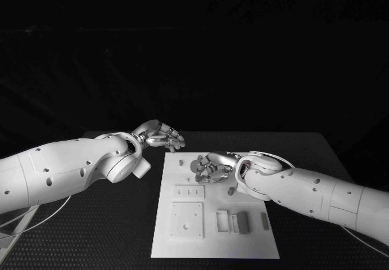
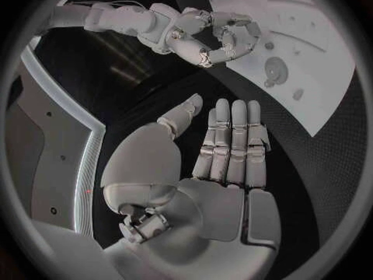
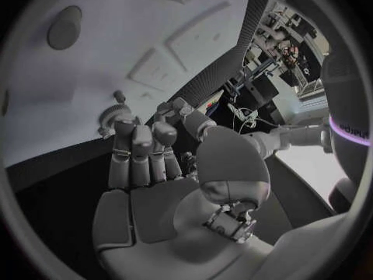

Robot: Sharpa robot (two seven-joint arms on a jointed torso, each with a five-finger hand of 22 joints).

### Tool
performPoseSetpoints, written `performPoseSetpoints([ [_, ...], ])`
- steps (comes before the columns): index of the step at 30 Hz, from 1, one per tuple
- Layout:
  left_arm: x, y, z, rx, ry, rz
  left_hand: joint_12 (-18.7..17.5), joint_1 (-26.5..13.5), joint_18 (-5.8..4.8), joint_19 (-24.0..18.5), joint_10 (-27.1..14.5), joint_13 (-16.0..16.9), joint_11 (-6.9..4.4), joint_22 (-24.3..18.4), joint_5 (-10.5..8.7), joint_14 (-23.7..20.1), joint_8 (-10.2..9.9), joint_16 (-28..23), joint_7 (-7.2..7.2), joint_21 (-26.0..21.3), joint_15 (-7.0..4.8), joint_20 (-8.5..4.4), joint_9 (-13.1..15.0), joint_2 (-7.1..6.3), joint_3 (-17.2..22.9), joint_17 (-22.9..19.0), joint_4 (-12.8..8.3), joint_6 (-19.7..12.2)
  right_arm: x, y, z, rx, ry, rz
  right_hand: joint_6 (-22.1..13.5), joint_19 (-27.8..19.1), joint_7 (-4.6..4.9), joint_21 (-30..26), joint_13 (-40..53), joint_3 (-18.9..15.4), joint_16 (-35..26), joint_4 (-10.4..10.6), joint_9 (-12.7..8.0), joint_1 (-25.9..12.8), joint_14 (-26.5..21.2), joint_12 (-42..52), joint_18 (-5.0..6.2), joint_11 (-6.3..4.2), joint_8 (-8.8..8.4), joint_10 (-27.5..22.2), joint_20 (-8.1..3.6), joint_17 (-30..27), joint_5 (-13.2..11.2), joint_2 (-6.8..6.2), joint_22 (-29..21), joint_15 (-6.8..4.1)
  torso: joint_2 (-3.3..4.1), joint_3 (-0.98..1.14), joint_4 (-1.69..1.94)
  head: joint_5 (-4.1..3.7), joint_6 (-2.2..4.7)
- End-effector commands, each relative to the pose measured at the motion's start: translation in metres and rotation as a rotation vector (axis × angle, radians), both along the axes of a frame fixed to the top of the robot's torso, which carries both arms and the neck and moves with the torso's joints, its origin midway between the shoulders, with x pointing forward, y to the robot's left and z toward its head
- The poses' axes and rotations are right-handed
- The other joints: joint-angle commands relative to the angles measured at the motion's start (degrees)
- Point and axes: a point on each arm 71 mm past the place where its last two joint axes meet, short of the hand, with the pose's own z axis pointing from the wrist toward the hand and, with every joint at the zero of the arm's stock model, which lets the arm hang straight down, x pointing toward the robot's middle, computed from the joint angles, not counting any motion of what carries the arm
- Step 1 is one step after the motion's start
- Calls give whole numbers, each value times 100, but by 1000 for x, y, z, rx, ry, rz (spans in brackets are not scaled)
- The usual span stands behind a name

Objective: Assemble the parts on the task board

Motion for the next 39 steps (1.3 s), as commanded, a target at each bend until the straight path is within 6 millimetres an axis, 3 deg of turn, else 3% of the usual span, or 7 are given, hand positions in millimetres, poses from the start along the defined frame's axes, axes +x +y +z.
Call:
performPoseSetpoints([
  [1,-1,-4,12,-63,-152,-57,-55,158,-80,-116,-116,-41,47,-11,5,-129,-14,-34,14,-65,47,35,-23,-45,2,-30,-24,-23,2,-11,3,119,190,-37,297,5,38,-2,-3,15,-5,-27,16,-76,-4,-3,89,-27,0,-12,0,-10,35,-9,8,-47,-2,-1,-15,-35,63],
  [4,-4,-4,15,65,-280,-132,-102,347,-77,-195,-206,-81,85,-16,4,-225,-7,-53,8,-115,84,71,-43,-201,-15,-53,-31,-18,6,-22,6,163,258,-64,287,-4,41,-7,-4,15,-11,-36,17,-87,-11,-7,89,-24,-6,-18,1,-13,35,-15,7,-44,-7,0,-10,-30,94],
  [13,-14,-13,19,342,-593,-273,-745,496,-40,-627,-992,-514,508,-274,12,-691,-508,-362,-252,-362,362,346,-345,-1185,-547,-264,-50,-981,15,-55,15,306,423,-138,260,-24,51,-17,-4,26,-21,-55,20,-90,-31,-13,89,-15,-24,-33,3,-16,35,-14,7,-37,3,6,-21,-42,234],
  [19,-20,-23,21,383,-716,-330,-851,556,43,-570,-960,-654,530,-483,-4,-680,-268,-428,-171,-341,386,387,-292,-1182,-1141,-336,-30,-688,15,-62,22,379,520,-126,212,-53,70,-30,-1,30,-28,-62,19,-98,-61,-17,89,4,-53,-56,10,-15,35,-21,9,-21,4,9,-26,-90,285],
  [22,-21,-29,21,376,-728,-361,-683,753,81,-395,-585,-623,380,-532,25,-516,80,-347,-21,-299,335,366,-203,-889,-855,-325,-10,-3,14,-61,22,406,562,-115,202,-61,75,-33,1,34,-28,-62,20,-96,-69,-17,89,9,-60,-62,12,-14,35,-17,10,-16,8,9,-28,-136,284],
  [26,-23,-38,19,379,-728,-395,-561,721,131,-55,-234,-623,226,-538,89,-183,116,-196,-68,-201,177,256,-289,-579,-691,-299,-16,184,12,-61,22,426,606,-102,190,-71,82,-36,3,34,-30,-61,21,-100,-82,-18,89,16,-68,-72,16,-13,35,-17,12,-9,13,12,-16,-179,281],
  [39,-34,-65,18,375,-742,-483,-645,924,41,-23,-208,-731,239,-618,112,-187,-3,-241,-88,-301,174,200,-510,-609,-548,-365,-26,120,7,-65,24,502,755,-47,171,-84,93,-39,9,35,-29,-59,23,-107,-100,-16,89,27,-82,-89,24,-9,34,-6,15,2,11,-1,-7,-227,268],
])
